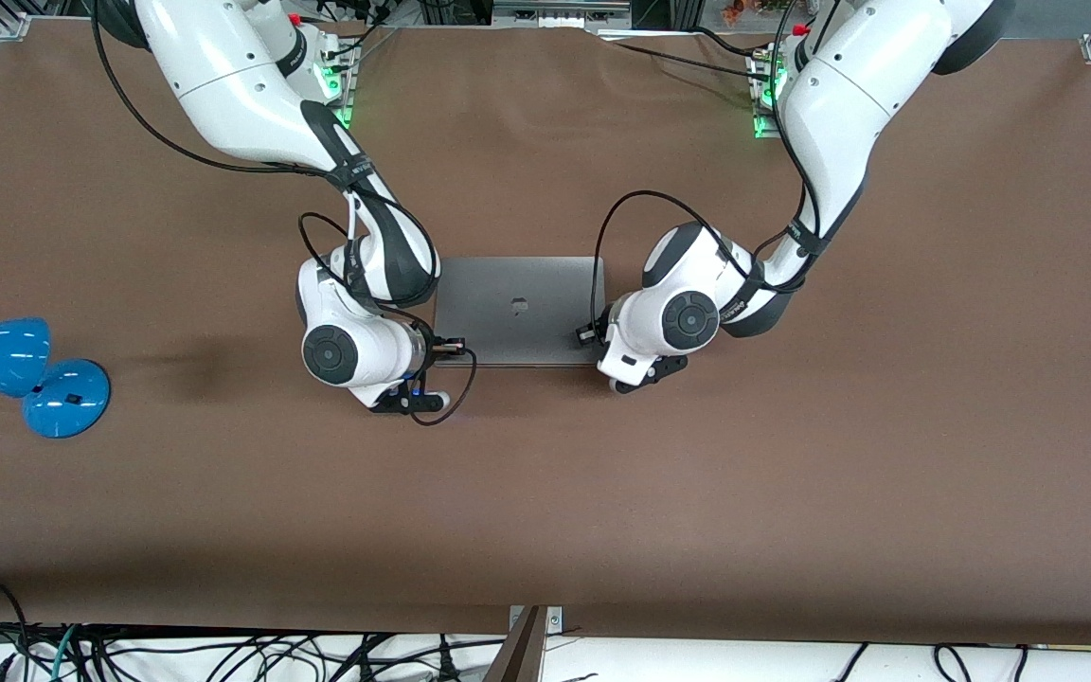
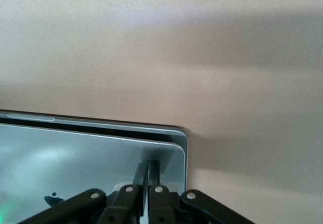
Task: Close laptop with both arms from behind
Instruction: 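Press the closed lid flat with both grippers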
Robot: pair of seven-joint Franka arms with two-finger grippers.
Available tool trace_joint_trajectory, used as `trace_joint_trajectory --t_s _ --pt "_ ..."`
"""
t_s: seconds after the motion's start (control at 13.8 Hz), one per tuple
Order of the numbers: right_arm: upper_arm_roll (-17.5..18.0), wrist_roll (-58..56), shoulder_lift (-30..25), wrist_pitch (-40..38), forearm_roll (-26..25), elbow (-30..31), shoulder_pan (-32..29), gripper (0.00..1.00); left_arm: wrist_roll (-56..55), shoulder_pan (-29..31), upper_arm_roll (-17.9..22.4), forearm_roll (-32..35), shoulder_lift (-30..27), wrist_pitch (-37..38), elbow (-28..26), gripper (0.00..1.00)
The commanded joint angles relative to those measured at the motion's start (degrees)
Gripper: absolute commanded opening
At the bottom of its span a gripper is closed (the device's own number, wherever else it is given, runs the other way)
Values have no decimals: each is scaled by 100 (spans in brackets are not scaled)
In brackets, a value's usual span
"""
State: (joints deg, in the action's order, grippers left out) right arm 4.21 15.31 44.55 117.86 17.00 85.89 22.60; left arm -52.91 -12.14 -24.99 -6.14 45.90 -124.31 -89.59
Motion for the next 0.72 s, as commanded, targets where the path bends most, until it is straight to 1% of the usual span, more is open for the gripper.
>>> trace_joint_trajectory --t_s 0.0,0.14,0.29,0.65 --pt "19 -63 150 52 -56 -178 -19 8 -88 -87 55 219 182 -110 170 0" --pt "27 -63 177 70 -56 -186 -1 8 -71 -121 99 228 217 -146 178 0" --pt "19 -63 264 97 -56 -274 -1 7 -106 -201 143 394 252 -146 178 0" --pt "27 -63 326 167 -56 -318 -1 6 -106 -192 152 403 279 -146 178 0"
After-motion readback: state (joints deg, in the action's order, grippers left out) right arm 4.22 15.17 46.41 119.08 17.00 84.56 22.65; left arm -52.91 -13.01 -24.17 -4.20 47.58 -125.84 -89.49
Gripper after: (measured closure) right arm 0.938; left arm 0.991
